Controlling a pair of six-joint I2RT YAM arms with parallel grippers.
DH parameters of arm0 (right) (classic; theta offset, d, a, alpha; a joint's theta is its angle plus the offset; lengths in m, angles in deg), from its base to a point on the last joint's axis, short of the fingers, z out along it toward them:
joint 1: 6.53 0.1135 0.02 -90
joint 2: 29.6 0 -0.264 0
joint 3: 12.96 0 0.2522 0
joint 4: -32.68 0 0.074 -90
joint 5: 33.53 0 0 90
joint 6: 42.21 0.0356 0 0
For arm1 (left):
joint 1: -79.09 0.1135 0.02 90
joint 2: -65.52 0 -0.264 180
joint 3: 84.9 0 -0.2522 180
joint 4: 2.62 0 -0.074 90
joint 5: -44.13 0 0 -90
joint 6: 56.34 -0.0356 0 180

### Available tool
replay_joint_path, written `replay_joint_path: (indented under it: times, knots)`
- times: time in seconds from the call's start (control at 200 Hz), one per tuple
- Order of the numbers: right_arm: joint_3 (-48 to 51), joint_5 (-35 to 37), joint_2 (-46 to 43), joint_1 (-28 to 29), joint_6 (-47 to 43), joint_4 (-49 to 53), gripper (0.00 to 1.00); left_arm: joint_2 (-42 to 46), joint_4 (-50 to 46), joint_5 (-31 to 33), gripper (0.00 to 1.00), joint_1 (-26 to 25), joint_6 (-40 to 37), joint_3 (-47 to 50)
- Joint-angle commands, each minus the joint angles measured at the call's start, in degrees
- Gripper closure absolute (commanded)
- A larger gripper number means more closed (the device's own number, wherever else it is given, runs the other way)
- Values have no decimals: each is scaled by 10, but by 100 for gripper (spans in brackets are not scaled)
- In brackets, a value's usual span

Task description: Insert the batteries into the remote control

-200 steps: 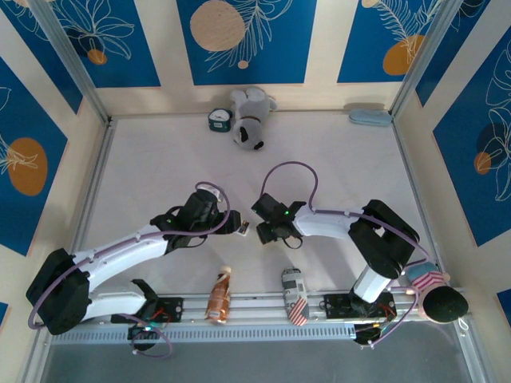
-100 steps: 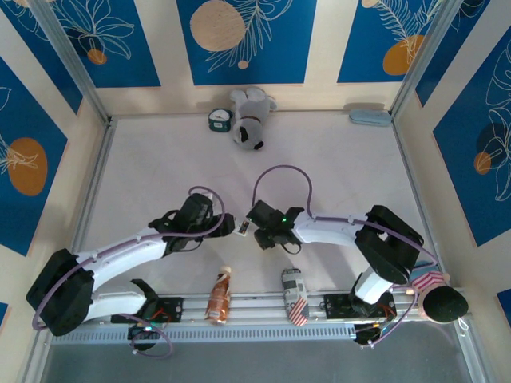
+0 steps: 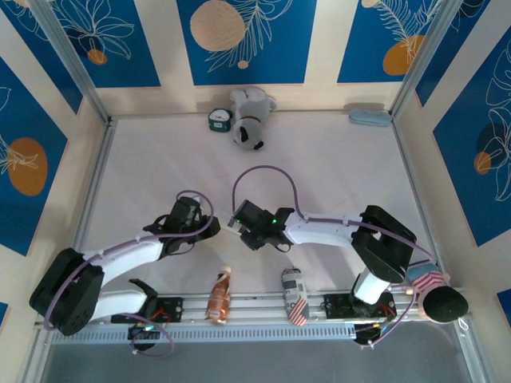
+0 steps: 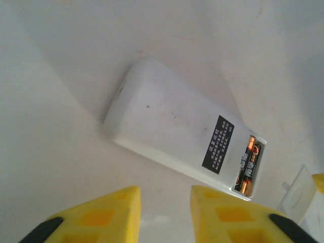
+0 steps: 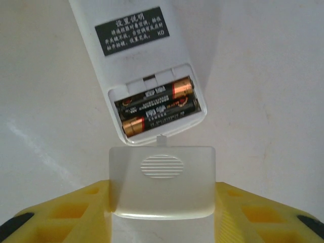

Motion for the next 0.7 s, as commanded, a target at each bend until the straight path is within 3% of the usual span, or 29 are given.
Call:
replay_joint_path:
  times: [0.0,0.335,0.695]
  knots:
    - [-23,3,8,-1,-14,5,52,-39,39,-19,76,5,-4,-13]
    - [-40,-24,8,-15,-17,19,52,-131,79,-30,76,5,-9,-46]
    - [-59,-49,33,-24,-19,29,52,-143,82,-36,73,4,-19,-68]
